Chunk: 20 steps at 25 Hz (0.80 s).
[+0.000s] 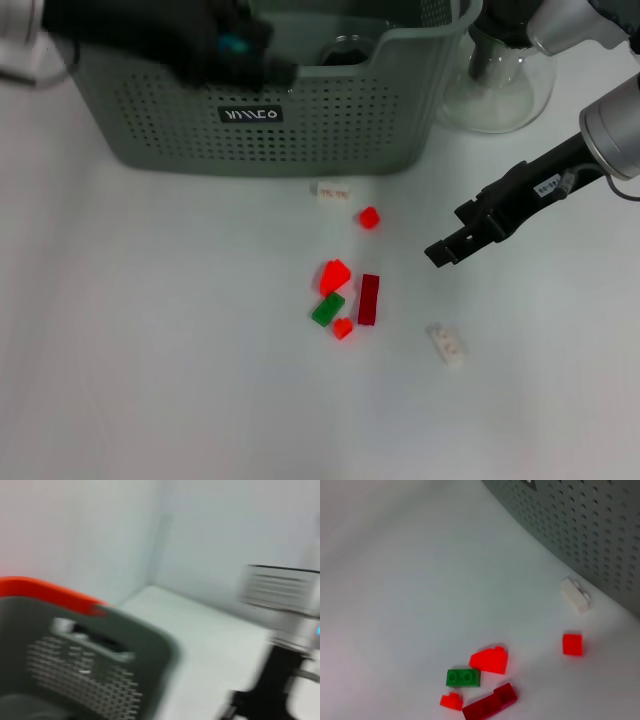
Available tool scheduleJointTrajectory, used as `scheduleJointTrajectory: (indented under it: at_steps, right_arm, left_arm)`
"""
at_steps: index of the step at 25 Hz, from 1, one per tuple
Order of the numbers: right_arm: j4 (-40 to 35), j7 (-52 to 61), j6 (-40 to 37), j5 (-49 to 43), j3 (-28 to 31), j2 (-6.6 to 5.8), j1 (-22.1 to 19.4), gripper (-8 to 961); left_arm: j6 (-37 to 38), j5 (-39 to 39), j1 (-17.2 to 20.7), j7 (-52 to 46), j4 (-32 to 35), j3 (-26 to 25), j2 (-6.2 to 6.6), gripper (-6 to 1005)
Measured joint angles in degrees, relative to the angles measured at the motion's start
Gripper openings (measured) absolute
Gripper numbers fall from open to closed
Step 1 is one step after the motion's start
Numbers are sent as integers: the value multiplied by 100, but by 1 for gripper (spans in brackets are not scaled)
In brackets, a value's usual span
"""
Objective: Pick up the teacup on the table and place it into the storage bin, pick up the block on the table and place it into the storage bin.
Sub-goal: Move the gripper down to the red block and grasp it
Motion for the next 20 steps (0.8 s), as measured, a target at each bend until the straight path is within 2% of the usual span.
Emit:
scheduleJointTrajectory:
  at_steps: [5,7,9,12,15,20]
  right_arm:
    - [5,-62,142,1,-15,32,40,896]
    - [33,-84,304,0,-76,78,58,896]
    - [64,-80,518,14,-194,116,64,896]
    - [231,-21,886,38,-444,141,119,897]
    - [576,-8,1217,77,-547,145,241,897]
    - [969,-63,1691,322,-755,153,353,895]
  left_arm:
    - [597,-383,554,672,-35,-140,-258,667]
    - [774,-406,689,946,-98,-141,-319,673]
    - [996,-341,787,1325,-255,-142,-345,680]
    - [1290,-271,996,2184,-666,-149,-380,786]
    - [1324,-271,1120,2527,-778,-159,-423,892]
    - [1390,-268,1377,3104,-916,-166,-548,897]
